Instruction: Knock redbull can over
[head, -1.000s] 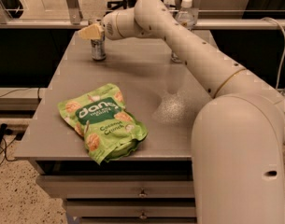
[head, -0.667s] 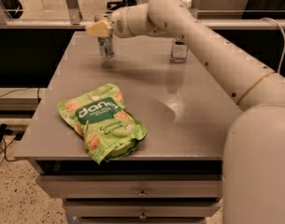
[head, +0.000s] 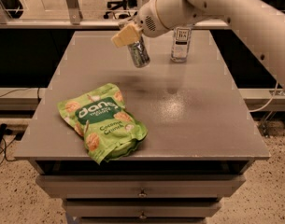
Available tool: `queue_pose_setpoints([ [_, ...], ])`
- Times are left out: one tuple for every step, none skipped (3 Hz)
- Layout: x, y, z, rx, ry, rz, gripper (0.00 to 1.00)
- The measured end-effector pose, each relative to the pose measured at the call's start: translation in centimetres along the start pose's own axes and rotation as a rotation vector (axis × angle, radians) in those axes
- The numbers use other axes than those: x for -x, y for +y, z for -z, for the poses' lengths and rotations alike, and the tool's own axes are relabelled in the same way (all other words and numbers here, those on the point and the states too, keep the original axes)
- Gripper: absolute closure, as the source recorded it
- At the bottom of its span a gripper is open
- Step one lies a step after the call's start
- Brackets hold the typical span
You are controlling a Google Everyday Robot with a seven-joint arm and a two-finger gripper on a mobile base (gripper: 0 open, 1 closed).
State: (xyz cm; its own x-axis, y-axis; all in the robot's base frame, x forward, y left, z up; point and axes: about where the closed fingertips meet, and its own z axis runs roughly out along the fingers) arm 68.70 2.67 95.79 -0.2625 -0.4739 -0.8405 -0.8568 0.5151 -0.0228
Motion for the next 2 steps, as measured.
queue_pose_setpoints([
  [-2.9,0.8,1.9,-0.003,0.181,0.05,1.0],
  [-4.9,1.4,1.6,0.028,0.316,0.083,0.84],
])
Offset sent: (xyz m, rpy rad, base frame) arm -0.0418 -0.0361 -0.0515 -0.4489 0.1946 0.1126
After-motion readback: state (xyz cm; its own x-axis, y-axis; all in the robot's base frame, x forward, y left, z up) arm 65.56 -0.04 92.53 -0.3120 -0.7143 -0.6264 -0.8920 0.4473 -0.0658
